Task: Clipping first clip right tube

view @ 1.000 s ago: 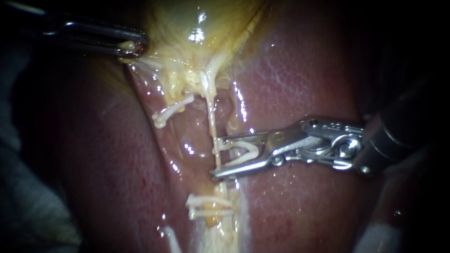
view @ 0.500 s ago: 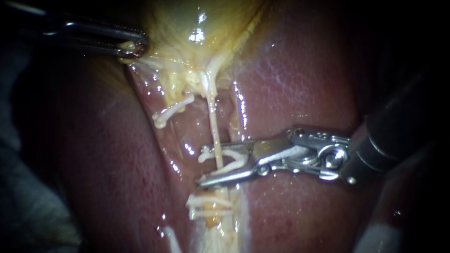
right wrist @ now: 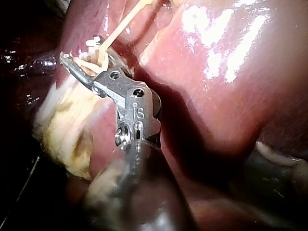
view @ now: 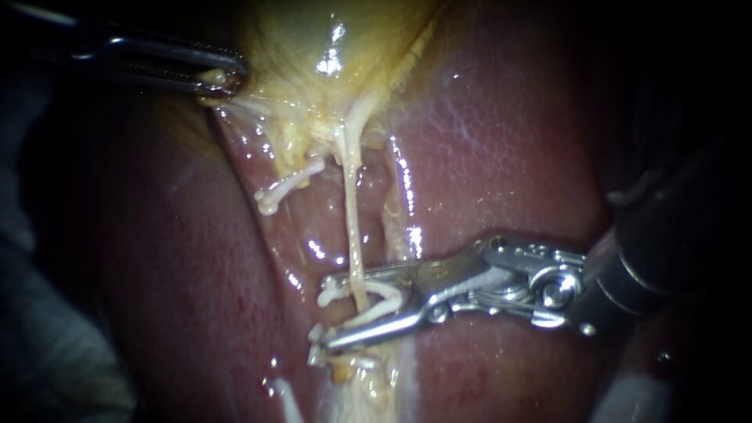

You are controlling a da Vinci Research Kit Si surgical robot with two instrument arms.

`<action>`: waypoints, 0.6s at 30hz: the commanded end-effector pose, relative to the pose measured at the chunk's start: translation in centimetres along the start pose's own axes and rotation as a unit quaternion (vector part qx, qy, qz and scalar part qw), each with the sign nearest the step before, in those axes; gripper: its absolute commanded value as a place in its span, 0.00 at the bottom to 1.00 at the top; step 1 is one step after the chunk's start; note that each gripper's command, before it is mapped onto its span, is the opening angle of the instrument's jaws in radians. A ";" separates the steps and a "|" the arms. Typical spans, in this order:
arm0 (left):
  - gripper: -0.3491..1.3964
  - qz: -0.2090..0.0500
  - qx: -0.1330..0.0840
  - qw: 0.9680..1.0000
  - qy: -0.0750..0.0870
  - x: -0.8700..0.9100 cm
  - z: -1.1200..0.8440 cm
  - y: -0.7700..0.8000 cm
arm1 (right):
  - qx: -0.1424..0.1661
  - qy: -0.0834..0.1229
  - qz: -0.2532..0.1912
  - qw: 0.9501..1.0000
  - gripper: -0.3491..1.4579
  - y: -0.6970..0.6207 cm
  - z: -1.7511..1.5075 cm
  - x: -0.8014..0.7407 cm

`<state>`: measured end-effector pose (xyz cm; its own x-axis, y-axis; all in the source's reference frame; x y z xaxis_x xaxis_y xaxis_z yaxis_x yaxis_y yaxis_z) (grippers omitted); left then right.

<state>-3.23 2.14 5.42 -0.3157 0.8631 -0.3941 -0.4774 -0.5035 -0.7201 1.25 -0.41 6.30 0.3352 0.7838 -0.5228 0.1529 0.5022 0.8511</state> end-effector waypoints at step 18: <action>0.00 0.000 0.000 1.000 0.000 0.00 0.01 0.00 | -0.015 0.009 0.007 1.000 0.10 -0.03 -0.07 0.04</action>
<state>-3.24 2.14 5.42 -0.3150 0.8634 -0.3942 -0.4783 -0.5032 -0.7197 1.18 -0.36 6.25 0.3162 0.7989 -0.5117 0.1134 0.5037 0.8564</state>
